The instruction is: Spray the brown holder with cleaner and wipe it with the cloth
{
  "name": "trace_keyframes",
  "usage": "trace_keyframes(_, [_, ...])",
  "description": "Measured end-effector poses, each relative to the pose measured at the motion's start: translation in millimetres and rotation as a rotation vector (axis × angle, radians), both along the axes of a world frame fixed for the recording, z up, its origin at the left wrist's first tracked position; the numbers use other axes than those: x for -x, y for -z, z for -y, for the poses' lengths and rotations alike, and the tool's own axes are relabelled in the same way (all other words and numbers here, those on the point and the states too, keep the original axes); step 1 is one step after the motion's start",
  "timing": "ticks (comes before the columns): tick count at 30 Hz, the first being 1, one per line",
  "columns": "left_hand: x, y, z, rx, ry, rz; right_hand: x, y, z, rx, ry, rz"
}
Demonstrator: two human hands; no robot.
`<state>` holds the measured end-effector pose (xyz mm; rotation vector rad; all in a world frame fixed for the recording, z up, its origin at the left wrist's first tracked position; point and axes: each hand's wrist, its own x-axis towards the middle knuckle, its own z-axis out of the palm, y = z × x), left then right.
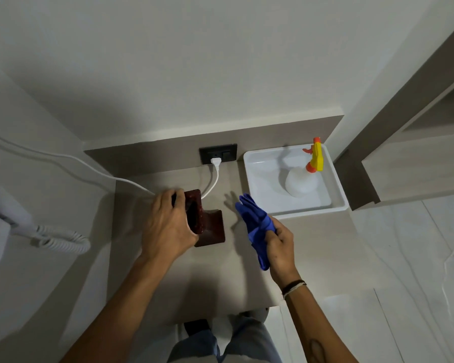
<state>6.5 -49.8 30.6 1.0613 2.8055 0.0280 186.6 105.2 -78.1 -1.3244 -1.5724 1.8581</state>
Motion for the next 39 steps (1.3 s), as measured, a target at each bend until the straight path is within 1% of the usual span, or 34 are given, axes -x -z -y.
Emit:
trace_keyframes(3, [-1.4,2.2,-10.1,0.039,-0.019,-0.024,-12.5,-5.7,-9.9,0.009,0.003,-0.012])
trace_keyframes(9, [-14.2,3.0,-29.6,0.077,-0.041,0.011,-21.2,-28.2,-38.4,0.003,-0.009,-0.046])
trace_keyframes(12, [-21.4,6.2,-36.9,0.057,-0.045,0.02,-12.9,-40.9,-62.2,-0.124,-0.076,-0.067])
trace_keyframes(15, [-25.5,14.9,-38.5,0.007,-0.047,0.02,7.5,-43.9,-91.3,-0.372,-0.206,-0.029])
trace_keyframes(17, [-26.6,23.1,-37.4,-0.005,-0.072,0.039,28.5,-32.8,-111.1,-0.609,-0.343,0.076])
trace_keyframes(19, [-28.0,32.0,-36.7,0.012,-0.097,0.039,50.6,-15.4,-127.8,-0.764,-0.544,0.233])
trace_keyframes(23, [-29.3,42.7,-39.9,-0.044,-0.139,-0.01,72.3,30.8,-139.8,-0.797,-1.073,0.633])
trace_keyframes(25, [-29.6,45.0,-40.6,-0.052,-0.146,-0.005,71.3,46.7,-134.6,-0.856,-1.189,0.741])
trace_keyframes(28, [-30.6,45.2,-39.8,-0.044,-0.128,-0.037,66.9,55.0,-130.8,-0.93,-1.15,0.757])
trace_keyframes(33, [-32.5,45.0,-37.4,-0.045,-0.103,-0.052,66.4,52.5,-126.8,-0.93,-1.146,0.781])
trace_keyframes(36, [-34.1,42.0,-35.2,-0.036,-0.11,-0.051,63.3,39.3,-114.9,-0.934,-1.047,0.708])
trace_keyframes(39, [-35.3,45.0,-34.4,-0.06,-0.117,-0.033,61.6,31.3,-90.3,-0.99,-0.88,0.558])
